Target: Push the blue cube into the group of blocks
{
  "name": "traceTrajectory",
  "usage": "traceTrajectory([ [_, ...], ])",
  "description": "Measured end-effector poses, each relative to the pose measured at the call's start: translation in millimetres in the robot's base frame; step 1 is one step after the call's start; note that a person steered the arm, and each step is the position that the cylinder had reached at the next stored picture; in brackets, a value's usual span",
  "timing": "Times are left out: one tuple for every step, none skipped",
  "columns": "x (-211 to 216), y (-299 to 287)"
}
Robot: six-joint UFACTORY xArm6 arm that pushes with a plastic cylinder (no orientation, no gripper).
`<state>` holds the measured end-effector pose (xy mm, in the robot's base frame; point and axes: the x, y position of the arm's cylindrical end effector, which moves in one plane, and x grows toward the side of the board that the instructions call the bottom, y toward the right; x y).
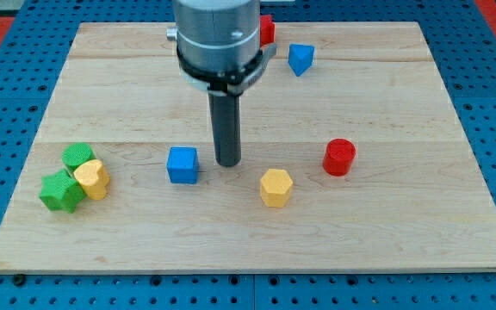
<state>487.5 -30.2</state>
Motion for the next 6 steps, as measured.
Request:
traceTrajectory([
  [7.4, -55.0],
  [-19.6, -63.7],
  [-34.7, -63.7],
  [-19.6, -63.7],
  [1.4, -76.8],
  [7.6, -118.9],
])
